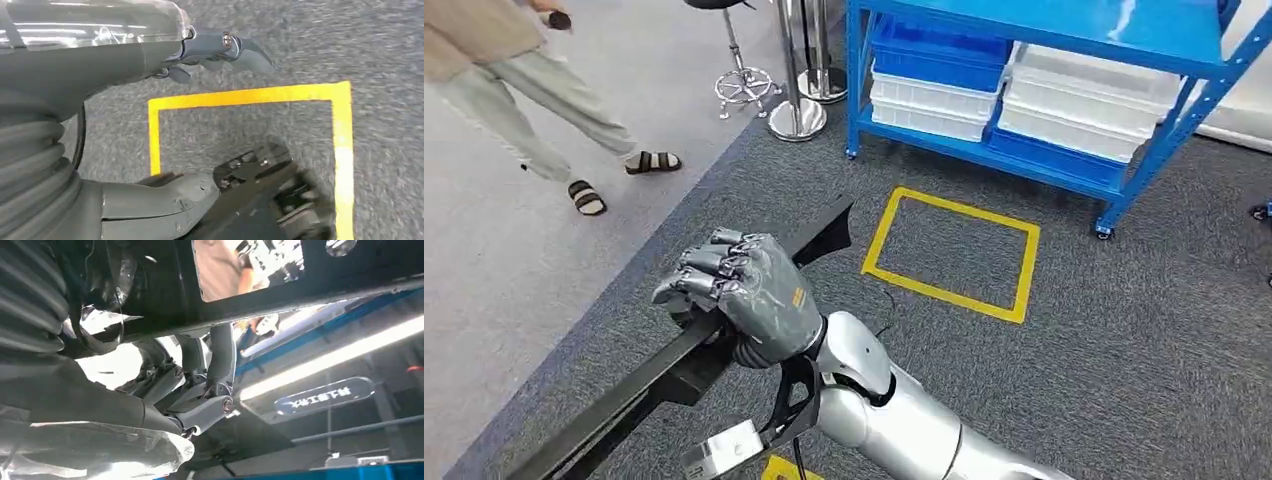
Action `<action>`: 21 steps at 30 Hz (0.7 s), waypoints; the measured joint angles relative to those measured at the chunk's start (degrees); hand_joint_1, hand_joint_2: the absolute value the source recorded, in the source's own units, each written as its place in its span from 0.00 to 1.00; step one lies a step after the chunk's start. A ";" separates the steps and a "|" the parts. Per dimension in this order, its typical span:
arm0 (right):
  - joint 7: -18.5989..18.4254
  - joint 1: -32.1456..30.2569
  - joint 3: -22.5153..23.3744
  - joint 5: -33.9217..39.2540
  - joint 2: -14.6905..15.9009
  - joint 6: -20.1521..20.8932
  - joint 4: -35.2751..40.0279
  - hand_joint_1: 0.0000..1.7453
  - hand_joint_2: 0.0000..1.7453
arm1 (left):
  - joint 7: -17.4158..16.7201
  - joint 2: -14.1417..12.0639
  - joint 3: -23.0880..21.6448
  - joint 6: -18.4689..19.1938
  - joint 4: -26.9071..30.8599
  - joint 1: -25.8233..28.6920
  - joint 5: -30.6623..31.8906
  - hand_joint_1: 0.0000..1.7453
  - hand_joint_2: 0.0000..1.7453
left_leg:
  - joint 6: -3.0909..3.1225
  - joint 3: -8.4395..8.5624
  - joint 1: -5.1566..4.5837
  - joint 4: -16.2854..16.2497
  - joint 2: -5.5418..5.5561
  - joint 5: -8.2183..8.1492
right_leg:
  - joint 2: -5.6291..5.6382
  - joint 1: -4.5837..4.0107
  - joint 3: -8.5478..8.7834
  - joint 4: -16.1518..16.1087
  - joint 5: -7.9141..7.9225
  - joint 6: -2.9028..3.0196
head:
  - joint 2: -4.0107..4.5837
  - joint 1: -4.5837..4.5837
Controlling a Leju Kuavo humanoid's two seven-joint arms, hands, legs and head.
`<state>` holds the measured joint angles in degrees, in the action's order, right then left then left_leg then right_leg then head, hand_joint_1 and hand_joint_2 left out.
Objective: Take the parts from the cabinet and place them on the table.
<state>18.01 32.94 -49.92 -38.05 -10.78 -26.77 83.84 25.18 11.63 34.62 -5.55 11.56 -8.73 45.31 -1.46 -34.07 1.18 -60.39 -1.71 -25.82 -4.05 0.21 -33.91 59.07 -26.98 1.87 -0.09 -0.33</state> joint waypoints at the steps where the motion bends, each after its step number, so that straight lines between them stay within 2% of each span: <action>1: 0.00 0.04 0.00 -0.09 -0.02 0.00 0.22 1.00 1.00 | -0.02 -0.02 -0.02 0.00 0.02 -0.19 0.11 0.00 1.00 | 0.66 0.86 -0.47 1.98 -1.94 -1.15 | -0.38 -0.14 0.03 0.04 -0.05 -0.17 | 0.00 0.00; 2: 0.00 0.08 0.00 -0.26 -0.02 0.00 0.37 1.00 1.00 | -0.02 -0.02 -0.02 -0.06 0.04 -0.26 0.17 0.00 1.00 | 0.97 0.77 -0.69 2.56 -1.64 -0.35 | -0.79 -0.44 -0.01 0.18 -0.10 -0.47 | 0.00 -0.04; 5: -0.02 0.16 0.00 -0.39 -0.04 -0.02 0.72 1.00 1.00 | -0.18 -0.24 -0.02 -0.15 0.11 -0.24 0.33 0.00 1.00 | 1.91 0.21 -0.82 2.42 -0.02 -0.01 | -2.11 -0.39 0.29 -0.29 0.26 -1.28 | 0.00 -0.04; 6: -0.02 0.23 0.00 -0.39 -0.07 -0.02 0.90 1.00 1.00 | -0.20 -0.24 -0.02 -0.15 0.11 -0.20 0.33 0.00 1.00 | 2.55 0.82 -0.06 3.27 0.59 0.67 | -2.16 -0.54 0.16 -0.14 -0.10 -1.75 | 0.00 -0.04; 7: 0.00 0.31 0.00 -0.41 -0.07 -0.02 0.94 1.00 1.00 | -0.20 -0.24 -0.02 -0.17 0.11 -0.20 0.39 0.00 1.00 | 2.75 0.72 -0.13 3.48 1.06 0.97 | 0.50 -0.14 -0.19 1.20 -1.47 -2.06 | 0.00 -0.07; 8: 0.00 0.40 0.02 -0.41 -0.04 -0.07 1.11 1.00 1.00 | -0.28 -0.24 -0.04 -0.17 0.11 -0.28 0.42 0.00 1.00 | 3.16 0.51 -0.09 3.47 1.34 1.24 | 2.28 0.01 -1.50 4.35 -3.81 -2.12 | 0.02 -0.09; 9: 0.00 0.36 0.04 -0.41 0.09 -0.07 1.14 1.00 1.00 | -0.31 -0.24 -0.04 -0.17 0.11 -0.38 0.48 0.00 1.00 | 3.32 0.31 -0.09 3.47 1.77 1.35 | 3.26 0.14 -3.35 8.62 -6.17 -2.20 | 0.00 -0.07; 10: -0.06 0.24 0.04 -0.44 0.24 -0.07 1.12 1.00 1.00 | -0.31 -0.24 -0.07 -0.17 0.11 -0.40 0.54 0.00 1.00 | 3.40 0.10 -0.10 3.43 2.41 1.43 | 3.68 0.17 -5.42 13.24 -8.25 -2.33 | 0.02 -0.07; 11: -0.13 0.19 0.07 -0.44 0.35 -0.07 1.14 1.00 1.00 | -0.37 -0.26 -0.07 -0.17 0.11 -0.37 0.63 0.00 1.00 | 3.36 -0.12 -0.11 3.35 3.11 1.52 | 3.83 0.18 -6.97 16.55 -9.22 -2.44 | 0.00 -0.09; 12: -0.20 0.14 0.07 -0.50 0.46 -0.07 1.14 1.00 1.00 | -0.48 -0.28 -0.07 -0.17 0.11 -0.29 0.68 0.00 1.00 | 3.22 -0.26 -0.10 3.26 3.88 1.63 | 3.83 0.21 -7.15 17.06 -8.64 -2.50 | 0.02 -0.07; 13: -0.24 0.14 0.07 -0.55 0.46 -0.07 1.14 1.00 1.00 | -0.55 -0.31 -0.07 -0.17 0.11 -0.23 0.74 0.00 1.00 | 3.12 -0.31 -0.10 3.17 4.61 1.69 | 3.88 0.31 -5.98 14.85 -6.84 -2.45 | 0.00 -0.07; 14: -0.33 0.15 0.07 -0.57 0.46 -0.07 1.18 1.00 1.00 | -0.57 -0.31 -0.07 -0.15 0.11 -0.24 0.79 0.00 1.00 | 3.01 -0.31 -0.10 3.06 5.38 1.74 | 4.08 0.44 -3.76 10.78 -4.39 -2.30 | 0.00 -0.07; 15: -0.44 0.18 0.07 -0.57 0.46 -0.05 1.29 1.00 1.00 | -0.61 -0.31 -0.09 -0.13 0.11 -0.31 0.83 0.00 1.00 | 2.88 -0.32 -0.10 2.84 6.20 1.71 | 5.16 0.57 -0.93 5.31 -1.70 -2.07 | 0.00 -0.07; 16: -0.48 0.21 0.07 -0.57 0.46 -0.04 1.36 1.00 1.00 | -0.61 -0.28 -0.11 -0.13 0.11 -0.35 0.83 0.00 1.00 | 2.73 -0.54 0.02 2.63 6.69 1.69 | 8.10 0.67 0.96 1.12 -0.58 -1.80 | 0.00 -0.09; 17: -0.50 0.20 0.07 -0.57 0.48 -0.04 1.40 1.00 1.00 | -0.63 -0.26 -0.13 -0.11 0.13 -0.53 0.85 0.00 1.00 | 2.17 -0.98 -0.35 2.16 7.24 1.65 | 9.36 0.85 1.42 0.02 -1.22 -1.69 | 0.02 -0.04; 18: -0.57 0.19 0.11 -0.59 0.48 -0.04 1.38 1.00 1.00 | -0.63 -0.28 -0.13 -0.09 0.13 -0.56 0.85 0.00 1.00 | 1.70 -1.36 -0.17 2.33 7.97 1.95 | 8.56 0.60 1.22 0.20 -1.15 -1.76 | 0.00 -0.07; 20: -0.59 0.26 0.09 -0.61 0.44 -0.04 1.40 1.00 1.00 | -0.63 -0.28 -0.13 -0.07 0.13 -0.39 0.92 0.00 1.00 | 0.81 -1.56 0.26 2.74 9.02 2.37 | 7.64 0.19 1.12 0.17 -0.99 -1.37 | 0.02 -0.04; 21: -0.57 0.32 0.09 -0.61 0.29 -0.02 1.40 1.00 1.00 | -0.63 -0.35 -0.13 -0.07 0.13 -0.31 0.92 0.00 1.00 | 0.38 -1.76 0.22 2.77 9.77 2.45 | 6.90 0.90 1.30 -0.62 -0.57 -0.77 | 0.02 -0.05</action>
<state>17.44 33.25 -49.83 -38.66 -10.49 -26.80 85.24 24.55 11.28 34.49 -5.62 11.69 -9.04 46.23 -1.07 -35.83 1.39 -57.62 8.06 -23.37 2.85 1.11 -32.61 58.45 -27.55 1.10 -0.07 -0.37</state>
